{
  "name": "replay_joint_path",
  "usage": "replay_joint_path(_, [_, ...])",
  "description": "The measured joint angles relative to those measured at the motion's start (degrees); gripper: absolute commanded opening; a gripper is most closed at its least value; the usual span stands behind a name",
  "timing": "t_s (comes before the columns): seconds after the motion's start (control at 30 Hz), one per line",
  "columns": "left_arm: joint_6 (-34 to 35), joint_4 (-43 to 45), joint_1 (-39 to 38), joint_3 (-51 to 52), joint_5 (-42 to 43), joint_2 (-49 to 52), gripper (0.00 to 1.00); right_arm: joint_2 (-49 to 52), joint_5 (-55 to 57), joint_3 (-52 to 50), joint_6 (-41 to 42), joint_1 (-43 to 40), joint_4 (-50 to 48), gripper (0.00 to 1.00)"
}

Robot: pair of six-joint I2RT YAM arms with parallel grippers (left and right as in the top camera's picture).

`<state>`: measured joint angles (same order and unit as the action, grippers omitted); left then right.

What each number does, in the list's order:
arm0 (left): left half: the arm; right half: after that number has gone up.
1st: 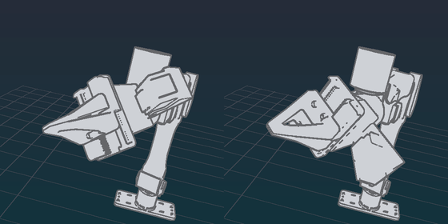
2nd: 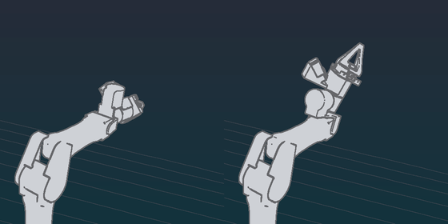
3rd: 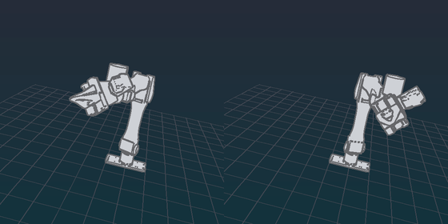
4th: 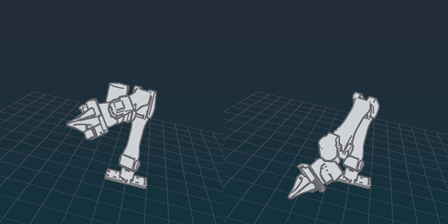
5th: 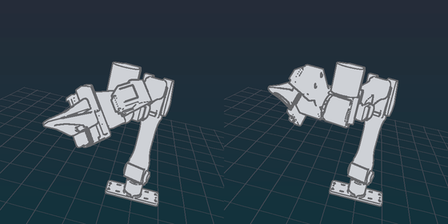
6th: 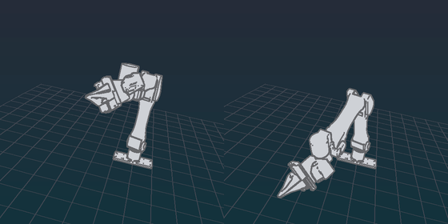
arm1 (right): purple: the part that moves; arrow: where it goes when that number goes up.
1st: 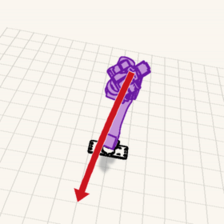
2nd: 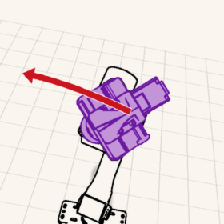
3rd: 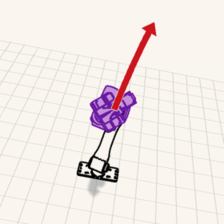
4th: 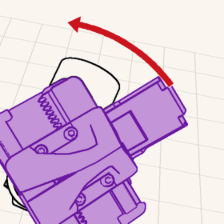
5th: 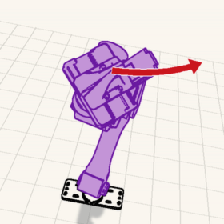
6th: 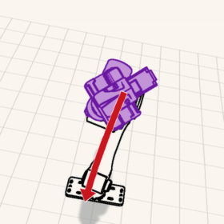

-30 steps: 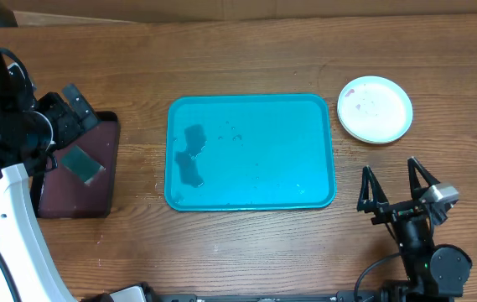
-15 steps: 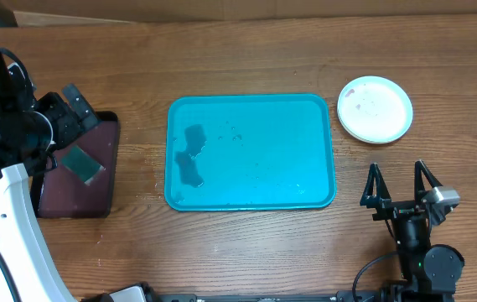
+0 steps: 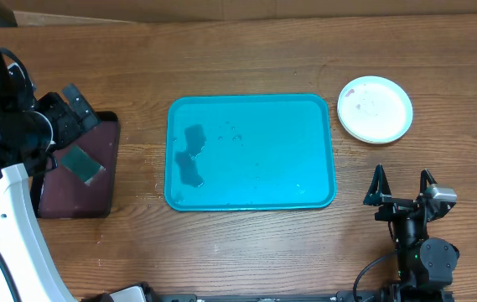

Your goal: Clean dirty plates on tray and stack at the side

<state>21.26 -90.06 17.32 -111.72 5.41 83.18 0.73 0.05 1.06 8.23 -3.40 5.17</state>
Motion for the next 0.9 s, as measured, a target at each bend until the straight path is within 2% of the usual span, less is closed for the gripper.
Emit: replay_joint_path(0.9, [-0.02,-0.02,0.00,0.00,0.00,0.00,1.00,0.00,0.24,0.00,-0.79,0.00,0.00,1.00])
